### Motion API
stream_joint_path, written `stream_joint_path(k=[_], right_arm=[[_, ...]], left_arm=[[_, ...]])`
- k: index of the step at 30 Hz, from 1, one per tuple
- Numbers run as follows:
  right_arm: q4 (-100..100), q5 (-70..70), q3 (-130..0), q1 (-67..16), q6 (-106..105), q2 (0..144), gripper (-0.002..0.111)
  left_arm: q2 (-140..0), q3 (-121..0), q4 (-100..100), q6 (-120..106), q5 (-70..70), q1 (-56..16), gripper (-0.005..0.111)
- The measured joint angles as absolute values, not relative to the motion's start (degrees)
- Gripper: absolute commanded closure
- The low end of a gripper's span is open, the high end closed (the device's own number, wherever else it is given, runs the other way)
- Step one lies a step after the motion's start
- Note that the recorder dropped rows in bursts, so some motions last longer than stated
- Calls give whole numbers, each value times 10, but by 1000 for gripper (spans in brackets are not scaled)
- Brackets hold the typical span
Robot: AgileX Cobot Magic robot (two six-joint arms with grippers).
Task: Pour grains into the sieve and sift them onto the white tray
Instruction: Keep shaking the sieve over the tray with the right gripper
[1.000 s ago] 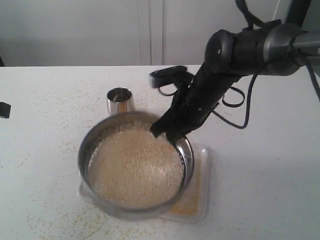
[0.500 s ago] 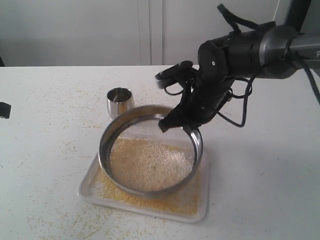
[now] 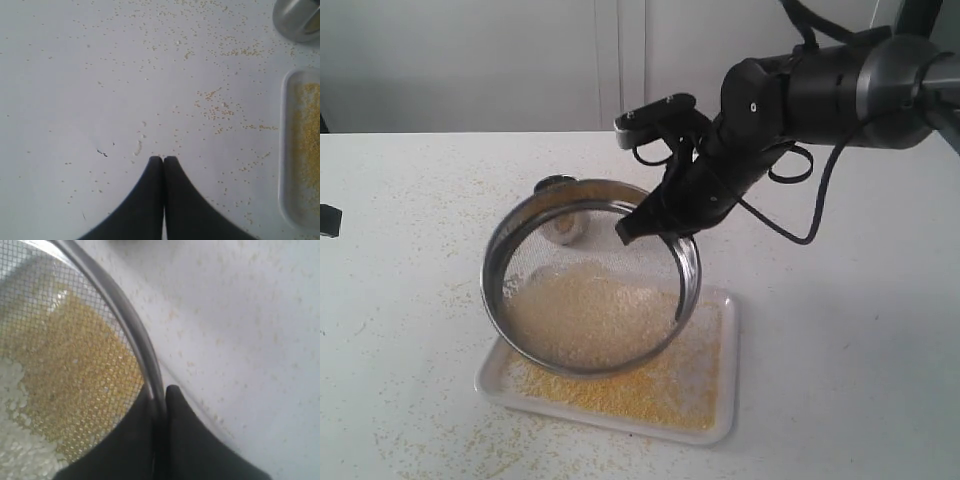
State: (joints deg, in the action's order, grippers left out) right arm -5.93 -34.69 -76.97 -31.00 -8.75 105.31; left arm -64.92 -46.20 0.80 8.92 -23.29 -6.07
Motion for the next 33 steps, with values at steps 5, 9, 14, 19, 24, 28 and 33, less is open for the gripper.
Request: stream_joint_path(k=[5,9,14,19,24,28,33], right_arm=[[-64,-313,-770,-315,-84,1029,108],[-64,-312,-770,-315,-84,1027,108],[-63,-350,-770,-315,-100,1026,108],[-43,-461,-776,-288,-116,1026,108],[-144,-478,-798,-218,-81,1036,108],[-158,-559,-804,-242,-137,1051,108],[-100,-530,-803,-218,-71,1066,108]], left_arm=[[-649,-462,8,89,-233,-61,107],[-649,-462,8,89,-233,-61,107],[-649,-462,8,89,-233,-61,107],[-649,-462,8,89,-233,-61,107],[-649,-462,8,89,-233,-61,107],[-649,-462,8,89,-233,-61,107],[-649,-462,8,89,-233,-61,107]])
